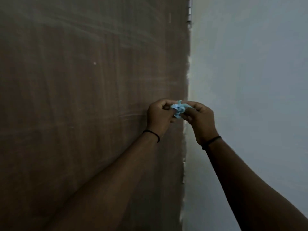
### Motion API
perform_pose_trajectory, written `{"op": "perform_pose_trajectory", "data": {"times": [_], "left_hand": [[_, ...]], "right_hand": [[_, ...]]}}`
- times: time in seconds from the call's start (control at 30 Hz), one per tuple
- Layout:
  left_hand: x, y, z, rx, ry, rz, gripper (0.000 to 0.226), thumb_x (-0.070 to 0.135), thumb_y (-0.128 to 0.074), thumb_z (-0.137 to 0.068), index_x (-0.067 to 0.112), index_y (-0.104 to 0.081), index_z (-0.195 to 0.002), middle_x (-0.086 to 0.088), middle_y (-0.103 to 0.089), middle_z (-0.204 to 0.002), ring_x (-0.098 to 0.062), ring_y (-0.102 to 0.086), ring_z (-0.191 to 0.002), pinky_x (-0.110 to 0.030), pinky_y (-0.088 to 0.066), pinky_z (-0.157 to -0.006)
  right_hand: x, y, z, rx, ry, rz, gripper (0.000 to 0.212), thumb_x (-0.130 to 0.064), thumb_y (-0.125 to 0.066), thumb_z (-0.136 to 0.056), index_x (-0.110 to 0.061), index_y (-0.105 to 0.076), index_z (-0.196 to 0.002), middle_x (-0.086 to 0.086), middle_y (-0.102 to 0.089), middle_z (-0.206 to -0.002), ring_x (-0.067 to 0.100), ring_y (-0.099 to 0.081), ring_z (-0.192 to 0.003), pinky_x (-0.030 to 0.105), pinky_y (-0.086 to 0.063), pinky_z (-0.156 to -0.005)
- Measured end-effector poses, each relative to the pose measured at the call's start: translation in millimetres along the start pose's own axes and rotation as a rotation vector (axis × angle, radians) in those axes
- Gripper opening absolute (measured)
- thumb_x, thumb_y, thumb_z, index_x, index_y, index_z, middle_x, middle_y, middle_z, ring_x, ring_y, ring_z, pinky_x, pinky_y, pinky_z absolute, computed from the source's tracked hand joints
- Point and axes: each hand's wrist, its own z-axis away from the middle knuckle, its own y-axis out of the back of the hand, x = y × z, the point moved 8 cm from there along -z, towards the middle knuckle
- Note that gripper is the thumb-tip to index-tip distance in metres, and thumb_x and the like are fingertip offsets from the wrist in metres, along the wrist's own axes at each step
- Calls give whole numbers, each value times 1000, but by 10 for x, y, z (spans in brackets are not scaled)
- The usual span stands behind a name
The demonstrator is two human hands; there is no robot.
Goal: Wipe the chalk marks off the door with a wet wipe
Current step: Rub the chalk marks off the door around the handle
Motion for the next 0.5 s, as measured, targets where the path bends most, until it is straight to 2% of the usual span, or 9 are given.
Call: {"op": "perform_pose_trajectory", "data": {"times": [0.1,0.2,0.37,0.5], "left_hand": [[187,423,81,97,-89,-105,15,2,-70,-81,17,-68,-82,-7,-71,-77,-20,-69,-63,-27,-54,-51],[419,760,240,205,-186,-291,8,19,-71,-74,24,-67,-79,-2,-72,-76,-23,-71,-68,-42,-60,-60],[879,1266,563,359,-282,-493,11,33,-64,-71,38,-64,-80,0,-70,-83,-22,-70,-73,-47,-59,-65],[1285,1604,930,439,-388,-573,13,36,-64,-74,39,-64,-86,1,-69,-88,-21,-69,-72,-49,-59,-63]], "right_hand": [[-24,-490,79,-136,58,-109,16,-8,-63,-90,-8,-71,-104,12,-72,-103,22,-68,-96,31,-57,-81],[-93,-897,169,-215,93,-128,22,-5,-64,-88,-2,-66,-110,18,-70,-104,24,-67,-94,37,-57,-85],[-289,-1512,401,-356,82,-287,18,-1,-60,-90,-3,-64,-107,20,-69,-103,25,-65,-93,35,-56,-82],[-504,-1919,625,-384,79,-418,17,3,-62,-87,-9,-62,-99,15,-68,-96,24,-65,-86,38,-56,-79]]}}
